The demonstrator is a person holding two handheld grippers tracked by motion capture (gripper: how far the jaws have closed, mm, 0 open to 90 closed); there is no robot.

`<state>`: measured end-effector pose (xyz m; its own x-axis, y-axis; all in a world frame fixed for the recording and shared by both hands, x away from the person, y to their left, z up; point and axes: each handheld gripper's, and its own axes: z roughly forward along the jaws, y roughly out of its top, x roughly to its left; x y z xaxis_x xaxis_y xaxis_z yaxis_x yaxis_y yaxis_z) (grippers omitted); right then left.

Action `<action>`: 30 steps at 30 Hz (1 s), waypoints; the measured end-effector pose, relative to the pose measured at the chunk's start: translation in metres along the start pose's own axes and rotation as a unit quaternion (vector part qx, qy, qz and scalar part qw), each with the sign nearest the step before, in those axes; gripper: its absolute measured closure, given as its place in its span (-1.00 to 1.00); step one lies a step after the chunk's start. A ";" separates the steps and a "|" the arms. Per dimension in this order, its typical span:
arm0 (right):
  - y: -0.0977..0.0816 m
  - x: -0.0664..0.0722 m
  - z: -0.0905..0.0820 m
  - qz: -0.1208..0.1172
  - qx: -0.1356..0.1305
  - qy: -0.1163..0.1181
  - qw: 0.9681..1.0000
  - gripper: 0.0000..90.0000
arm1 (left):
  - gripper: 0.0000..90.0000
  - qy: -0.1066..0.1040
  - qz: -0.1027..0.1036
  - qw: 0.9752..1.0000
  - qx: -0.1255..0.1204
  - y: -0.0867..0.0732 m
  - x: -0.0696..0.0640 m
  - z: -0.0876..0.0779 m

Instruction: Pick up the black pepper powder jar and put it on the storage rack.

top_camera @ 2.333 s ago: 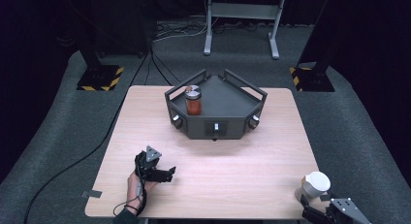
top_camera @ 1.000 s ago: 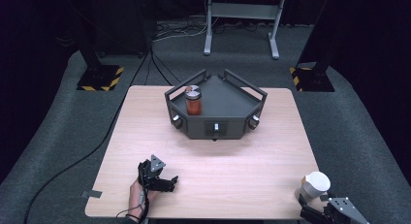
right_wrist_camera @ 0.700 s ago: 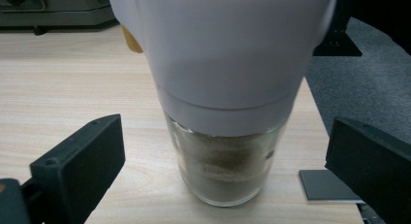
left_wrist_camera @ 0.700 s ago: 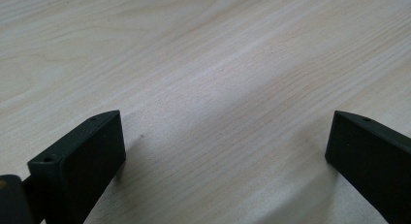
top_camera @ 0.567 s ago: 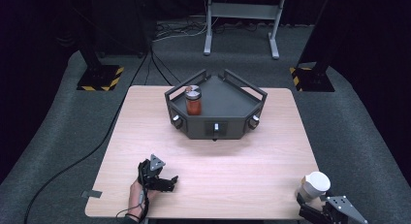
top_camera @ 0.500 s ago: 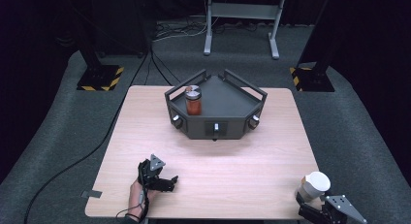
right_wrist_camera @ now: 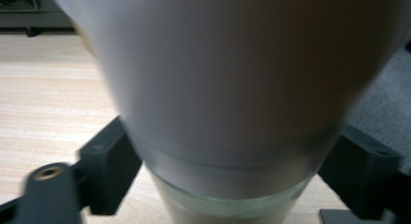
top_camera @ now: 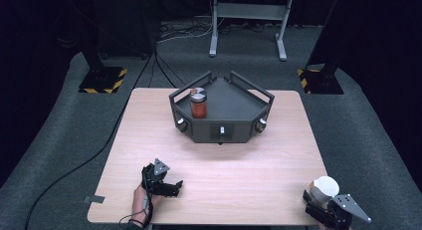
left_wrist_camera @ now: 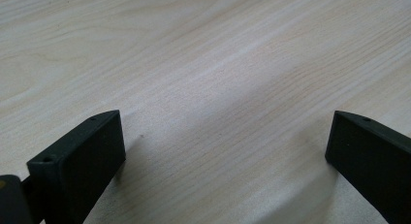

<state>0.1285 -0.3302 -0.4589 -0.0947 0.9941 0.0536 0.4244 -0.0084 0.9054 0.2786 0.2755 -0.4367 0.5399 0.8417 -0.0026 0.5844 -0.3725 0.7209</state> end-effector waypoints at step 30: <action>0.012 0.005 -0.012 0.000 -0.032 0.005 0.999 -0.33 | -0.99 0.000 0.000 1.000 0.000 0.000 0.000 0.000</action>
<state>0.1227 -0.3268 -0.4429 -0.1041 0.9928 0.0587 0.3665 -0.0166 0.9303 0.2784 0.2754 -0.4365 0.5395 0.8420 -0.0023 0.5848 -0.3727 0.7205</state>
